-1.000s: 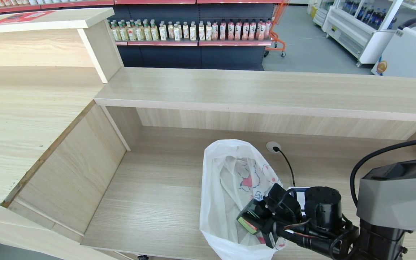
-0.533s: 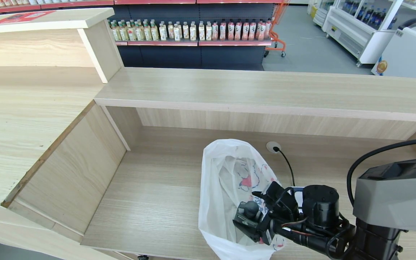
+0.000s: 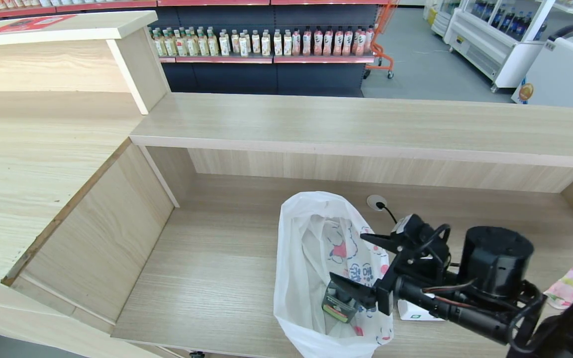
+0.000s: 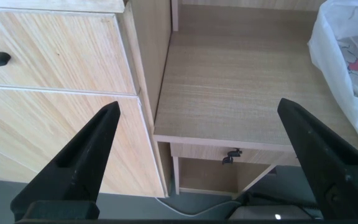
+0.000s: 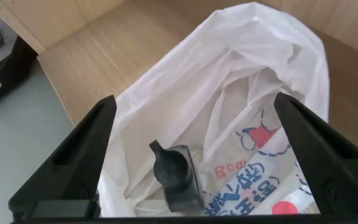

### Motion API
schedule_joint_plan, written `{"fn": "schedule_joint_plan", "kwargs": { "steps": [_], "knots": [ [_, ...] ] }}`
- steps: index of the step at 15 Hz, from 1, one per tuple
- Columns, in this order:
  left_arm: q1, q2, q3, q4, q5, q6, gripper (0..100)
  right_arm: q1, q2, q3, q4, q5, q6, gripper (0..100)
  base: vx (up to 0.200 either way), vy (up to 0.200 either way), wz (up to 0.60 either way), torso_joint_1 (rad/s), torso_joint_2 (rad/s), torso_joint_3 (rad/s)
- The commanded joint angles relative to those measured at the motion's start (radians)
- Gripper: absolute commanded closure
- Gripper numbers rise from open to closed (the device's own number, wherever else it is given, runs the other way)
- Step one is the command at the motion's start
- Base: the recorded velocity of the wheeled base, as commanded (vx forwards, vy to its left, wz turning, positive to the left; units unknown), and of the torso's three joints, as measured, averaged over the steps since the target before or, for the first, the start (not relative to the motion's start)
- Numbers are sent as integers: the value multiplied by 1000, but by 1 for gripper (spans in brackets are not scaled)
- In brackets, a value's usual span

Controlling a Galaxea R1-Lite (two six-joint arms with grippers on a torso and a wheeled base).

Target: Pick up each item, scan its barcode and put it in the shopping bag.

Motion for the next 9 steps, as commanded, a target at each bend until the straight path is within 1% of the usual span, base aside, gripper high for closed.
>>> {"fn": "schedule_joint_plan", "kwargs": {
  "steps": [1,2,3,4,5,6,8,9],
  "knots": [
    [0,1,0,0,0,0,0,0,-449,-57,324,-77,91,0,0,0,0,0,0,0],
    [0,1,0,0,0,0,0,-7,-552,-88,462,-134,120,0,0,0,0,0,0,0],
    [0,1,0,0,0,0,0,-17,-621,-111,557,-167,155,0,0,0,0,0,0,0],
    [0,1,0,0,0,0,0,-63,-737,-151,759,-206,208,0,0,0,0,0,0,0],
    [0,1,0,0,0,0,0,-92,-765,-165,824,-210,211,0,0,0,0,0,0,0],
    [0,1,0,0,0,0,0,-227,-820,-174,988,-212,212,0,0,0,0,0,0,0],
    [0,1,0,0,0,0,0,-351,-825,-146,1028,-210,215,0,0,0,0,0,0,0],
    [0,1,0,0,0,0,0,-391,-823,-136,1029,-209,217,0,0,0,0,0,0,0]
  ]
}}
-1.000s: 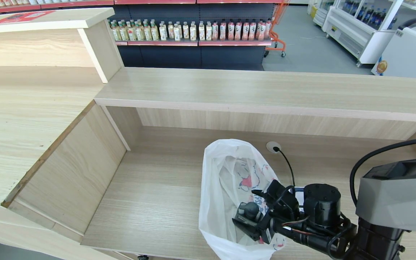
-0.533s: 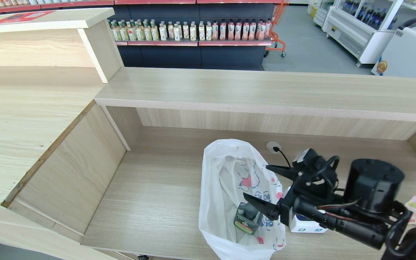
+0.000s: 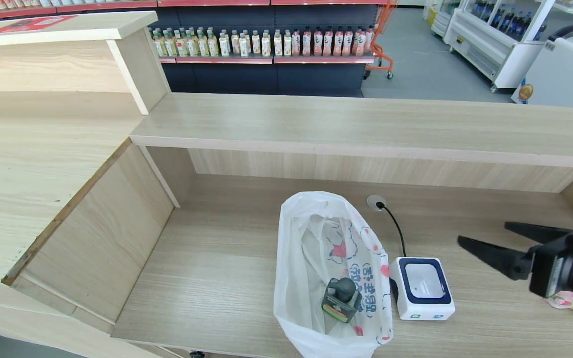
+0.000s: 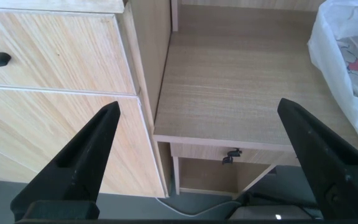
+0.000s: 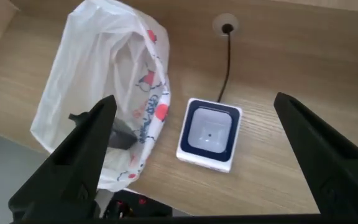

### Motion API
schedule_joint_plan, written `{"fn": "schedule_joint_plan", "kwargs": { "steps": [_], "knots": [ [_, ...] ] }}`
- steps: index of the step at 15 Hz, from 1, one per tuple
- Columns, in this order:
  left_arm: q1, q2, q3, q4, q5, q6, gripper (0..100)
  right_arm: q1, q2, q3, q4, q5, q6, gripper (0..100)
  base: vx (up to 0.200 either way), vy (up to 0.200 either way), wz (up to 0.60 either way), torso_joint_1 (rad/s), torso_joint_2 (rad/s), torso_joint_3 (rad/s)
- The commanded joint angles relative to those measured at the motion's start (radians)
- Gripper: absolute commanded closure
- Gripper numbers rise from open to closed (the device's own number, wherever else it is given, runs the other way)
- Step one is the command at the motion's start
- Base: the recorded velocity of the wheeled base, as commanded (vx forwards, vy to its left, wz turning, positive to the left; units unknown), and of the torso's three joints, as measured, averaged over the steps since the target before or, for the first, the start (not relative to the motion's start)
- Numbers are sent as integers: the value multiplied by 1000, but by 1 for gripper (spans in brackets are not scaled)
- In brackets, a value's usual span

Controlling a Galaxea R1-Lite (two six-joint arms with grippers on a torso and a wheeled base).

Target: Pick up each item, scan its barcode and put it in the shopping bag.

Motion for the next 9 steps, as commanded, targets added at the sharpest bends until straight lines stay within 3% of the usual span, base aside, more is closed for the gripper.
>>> {"fn": "schedule_joint_plan", "kwargs": {
  "steps": [1,5,9],
  "knots": [
    [0,1,0,0,0,3,0,-136,-86,13,36,-6,11,0,0,0,0,0,0,0],
    [0,1,0,0,0,1,0,-163,-118,48,39,-6,11,0,0,0,0,0,0,0],
    [0,1,0,0,2,4,0,-173,-144,74,39,-9,11,0,-200,-200,0,7,5,5]
  ]
}}
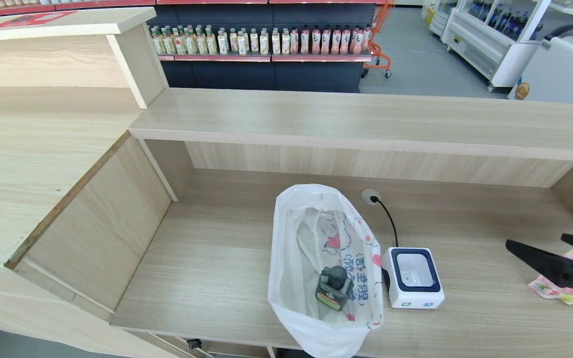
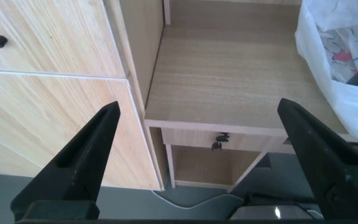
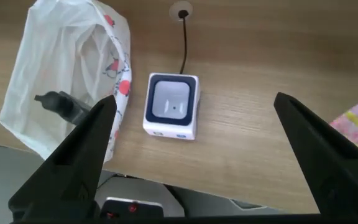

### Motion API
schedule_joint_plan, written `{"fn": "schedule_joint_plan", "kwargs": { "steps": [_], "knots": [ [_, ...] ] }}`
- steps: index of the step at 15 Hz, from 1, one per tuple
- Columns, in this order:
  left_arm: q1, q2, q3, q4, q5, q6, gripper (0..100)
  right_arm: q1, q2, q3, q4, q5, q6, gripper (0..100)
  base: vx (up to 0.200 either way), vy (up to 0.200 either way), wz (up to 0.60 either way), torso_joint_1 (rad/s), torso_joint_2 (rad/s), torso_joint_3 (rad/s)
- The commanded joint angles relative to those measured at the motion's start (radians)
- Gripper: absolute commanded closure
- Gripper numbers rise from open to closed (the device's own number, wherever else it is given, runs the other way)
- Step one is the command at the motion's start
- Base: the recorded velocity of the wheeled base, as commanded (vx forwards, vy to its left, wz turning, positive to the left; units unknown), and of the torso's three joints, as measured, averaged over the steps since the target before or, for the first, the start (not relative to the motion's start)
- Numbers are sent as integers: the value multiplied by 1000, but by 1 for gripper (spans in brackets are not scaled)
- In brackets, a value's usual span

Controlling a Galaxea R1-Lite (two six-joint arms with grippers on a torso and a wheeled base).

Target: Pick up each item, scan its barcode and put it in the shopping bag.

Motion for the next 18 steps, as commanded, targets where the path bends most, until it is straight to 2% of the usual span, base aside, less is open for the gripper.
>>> {"fn": "schedule_joint_plan", "kwargs": {
  "steps": [1,3,7,11,14,17,18],
  "knots": [
    [1,1,0,-1,-1,1,0,-16,-9,4,1,-1,0,0,-200,-200,0,-17,-7,7],
    [1,1,0,-1,0,1,0,-44,5,-5,1,-1,9,0,-200,-200,0,-12,-2,5],
    [1,3,0,-1,-1,1,0,-174,148,-114,-1,1,100,0,-200,-200,0,1,6,4],
    [1,6,0,-1,-1,2,0,-220,234,-172,-4,2,144,0,-200,-200,0,5,2,1],
    [1,1,0,-1,-1,-5,0,-220,294,-231,-6,2,195,0,0,-200,0,4,-2,1],
    [-1,3,0,-1,-1,-2,0,-258,367,-278,-6,2,224,0,0,0,0,0,0,0],
    [1,4,0,-1,-1,-1,0,-269,381,-289,-7,4,227,0,200,0,0,12,12,-2]
  ]
}}
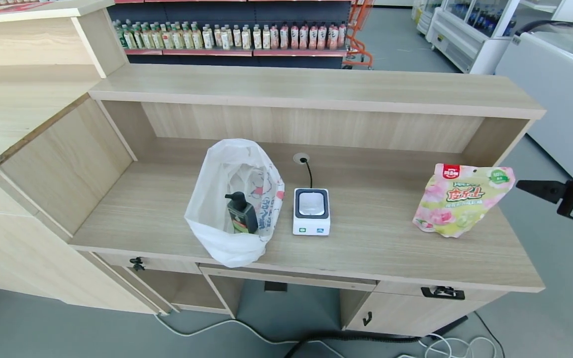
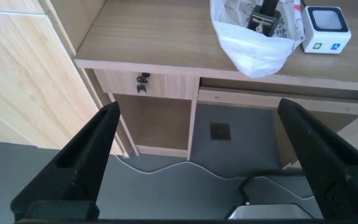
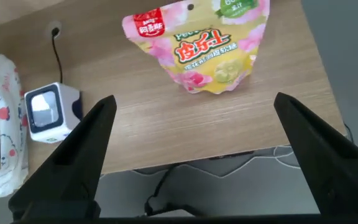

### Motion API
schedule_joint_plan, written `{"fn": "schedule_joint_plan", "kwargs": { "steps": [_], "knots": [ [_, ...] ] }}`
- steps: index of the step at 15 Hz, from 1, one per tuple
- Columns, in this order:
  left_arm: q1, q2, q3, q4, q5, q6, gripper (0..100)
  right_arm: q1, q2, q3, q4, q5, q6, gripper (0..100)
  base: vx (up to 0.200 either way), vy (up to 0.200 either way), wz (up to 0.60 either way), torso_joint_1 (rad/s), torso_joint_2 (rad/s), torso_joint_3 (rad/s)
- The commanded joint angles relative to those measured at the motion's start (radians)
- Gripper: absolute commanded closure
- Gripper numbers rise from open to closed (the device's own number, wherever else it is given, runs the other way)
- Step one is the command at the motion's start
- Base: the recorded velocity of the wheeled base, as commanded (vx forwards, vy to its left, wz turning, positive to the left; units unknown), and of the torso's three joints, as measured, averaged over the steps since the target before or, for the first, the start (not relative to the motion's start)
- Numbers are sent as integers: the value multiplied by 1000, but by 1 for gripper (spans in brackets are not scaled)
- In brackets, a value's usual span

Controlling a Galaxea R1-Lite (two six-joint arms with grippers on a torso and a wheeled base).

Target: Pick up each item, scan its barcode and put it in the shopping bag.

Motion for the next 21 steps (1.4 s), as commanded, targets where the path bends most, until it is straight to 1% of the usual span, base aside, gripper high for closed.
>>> {"fn": "schedule_joint_plan", "kwargs": {
  "steps": [1,4,7,10,12,13,16,17,21],
  "knots": [
    [-1,2,0,0,0,-1,0,-32,73,-36,1,1,13,0,200,0,0,2,7,7],
    [1,2,0,0,0,-1,0,-33,90,-68,4,5,44,0,200,0,0,-4,1,2],
    [1,-1,0,0,0,-2,0,-22,119,-148,26,6,194,0,200,0,0,15,6,1],
    [1,-1,0,0,0,-4,0,-22,141,-195,153,5,287,0,0,0,0,0,0,0],
    [1,-1,0,0,0,-4,0,-25,148,-195,204,5,361,0,0,0,0,0,0,0],
    [1,-1,0,0,0,-4,0,-29,171,-206,230,-2,430,0,0,0,0,0,0,0],
    [-1,-1,0,0,0,-4,0,-36,251,-284,271,-5,564,0,0,0,0,0,0,0],
    [1,-1,0,0,0,-4,0,-50,286,-306,278,-12,576,0,0,0,0,0,0,0],
    [1,-1,0,0,0,-4,0,-55,418,-336,268,-34,585,0,0,0,0,0,0,0]
  ]
}}
